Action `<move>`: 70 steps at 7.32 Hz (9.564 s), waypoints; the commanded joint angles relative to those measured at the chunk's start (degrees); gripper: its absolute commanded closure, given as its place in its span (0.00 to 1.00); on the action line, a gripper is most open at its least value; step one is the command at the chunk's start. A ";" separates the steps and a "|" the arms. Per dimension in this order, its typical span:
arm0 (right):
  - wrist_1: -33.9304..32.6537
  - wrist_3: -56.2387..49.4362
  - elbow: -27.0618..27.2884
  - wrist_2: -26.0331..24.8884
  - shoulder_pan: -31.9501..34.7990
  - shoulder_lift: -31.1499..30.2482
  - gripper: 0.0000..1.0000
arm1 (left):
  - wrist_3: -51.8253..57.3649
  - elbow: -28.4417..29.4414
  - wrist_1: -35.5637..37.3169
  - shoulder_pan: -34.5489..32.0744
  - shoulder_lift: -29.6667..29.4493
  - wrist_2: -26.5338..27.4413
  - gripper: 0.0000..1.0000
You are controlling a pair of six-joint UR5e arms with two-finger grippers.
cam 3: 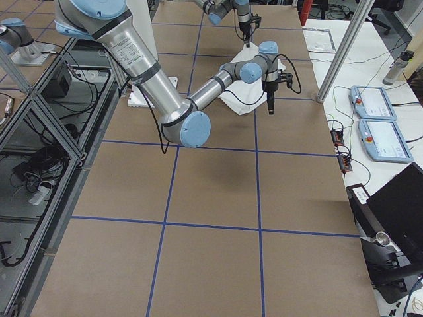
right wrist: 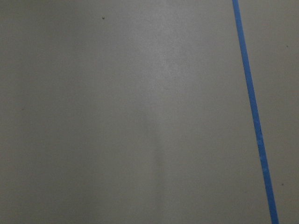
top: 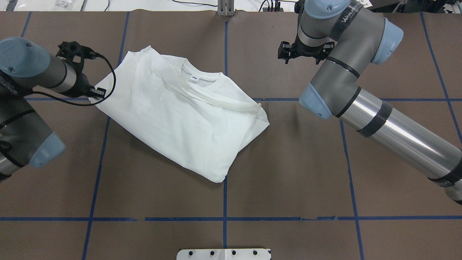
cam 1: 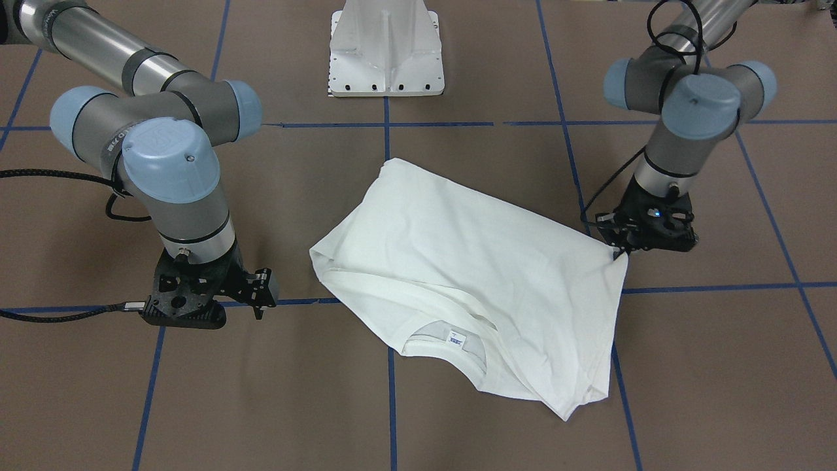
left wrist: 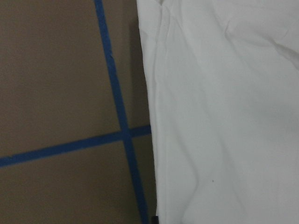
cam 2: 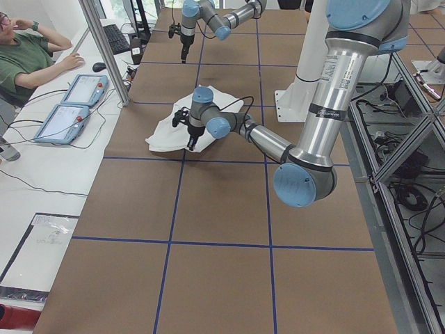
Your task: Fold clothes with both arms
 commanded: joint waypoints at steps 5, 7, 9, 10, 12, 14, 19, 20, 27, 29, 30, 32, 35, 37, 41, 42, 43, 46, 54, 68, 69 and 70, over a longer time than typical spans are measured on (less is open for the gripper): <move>6.04 6.32 -1.22 -0.61 -4.42 1.35 0.00 | 13.31 28.72 -6.76 -8.40 -18.97 -4.61 0.00; 13.63 12.38 -15.31 -3.14 -7.84 11.31 0.00 | 12.61 19.69 -6.58 -8.58 -12.92 -7.91 0.00; 21.52 14.68 -27.12 -8.85 -11.53 18.65 0.00 | 12.08 16.39 -6.32 -8.67 -11.58 -7.91 0.00; 25.05 14.61 -30.91 -12.01 -13.20 20.15 0.01 | 10.68 16.30 -6.41 -8.67 -11.49 -7.91 0.00; 31.47 14.60 -37.52 -16.42 -15.85 23.33 0.04 | 10.58 16.21 -6.41 -8.58 -11.49 -7.91 0.00; 31.59 14.17 -37.63 -16.52 -15.86 23.42 0.31 | 10.58 14.90 -6.49 -8.49 -9.83 -7.91 0.00; 31.59 9.07 -38.33 -18.11 -16.73 23.15 0.45 | 9.97 13.93 -6.41 -8.40 -9.38 -7.91 0.00; 31.67 9.07 -38.33 -18.11 -16.73 23.07 0.45 | 9.97 13.93 -6.41 -8.40 -9.38 -7.91 0.00; 31.59 8.98 -38.24 -18.19 -16.73 22.63 1.00 | 9.97 13.84 -6.49 -8.40 -9.38 -7.91 0.00; 31.41 8.89 -38.16 -17.76 -16.13 22.54 1.00 | 9.97 13.93 -6.49 -8.49 -9.38 -7.91 0.00; 31.32 7.59 -37.81 -16.80 -14.81 22.62 1.00 | 9.97 13.84 -6.49 -8.40 -9.38 -7.91 0.00; 31.24 5.03 -33.02 -13.72 -12.35 18.44 1.00 | 9.97 13.75 -6.49 -8.40 -9.38 -7.91 0.00; 25.82 5.72 -7.02 -12.65 -14.08 -0.36 1.00 | 9.97 13.31 -6.41 -8.40 -9.38 -7.91 0.00; 20.11 7.48 7.38 -15.72 -19.34 -9.23 1.00 | 9.97 13.31 -6.41 -8.40 -9.12 -8.00 0.00; 14.54 11.70 16.43 -21.80 -26.31 -14.64 0.73 | 9.97 12.08 -6.41 -8.40 -8.06 -8.00 0.00; 14.54 11.70 16.42 -21.54 -26.58 -14.20 0.01 | 9.97 11.99 -6.41 -8.40 -8.06 -8.00 0.00; 13.23 10.92 15.82 -21.01 -25.10 -13.50 0.00 | 9.97 11.73 -6.41 -8.40 -8.06 -8.00 0.00; 4.96 10.56 1.04 -17.32 -18.77 4.02 0.00 | 9.97 11.11 -6.41 -8.32 -7.62 -8.00 0.00; -0.22 10.48 -16.01 -17.05 -18.93 15.95 0.27 | 9.97 10.85 -6.41 -8.23 -7.36 -8.79 0.00; 0.97 2.12 -3.09 -16.12 -17.10 4.17 0.00 | 9.97 10.67 -6.49 -8.23 -7.36 -8.88 0.00; 4.31 2.65 -1.52 -11.21 -16.48 3.30 0.00 | 9.88 9.98 -6.41 -8.23 -7.36 -8.96 0.00; 4.43 3.61 4.59 -10.47 -16.56 -0.80 0.00 | 9.27 9.80 -6.41 -8.23 -7.27 -9.57 0.00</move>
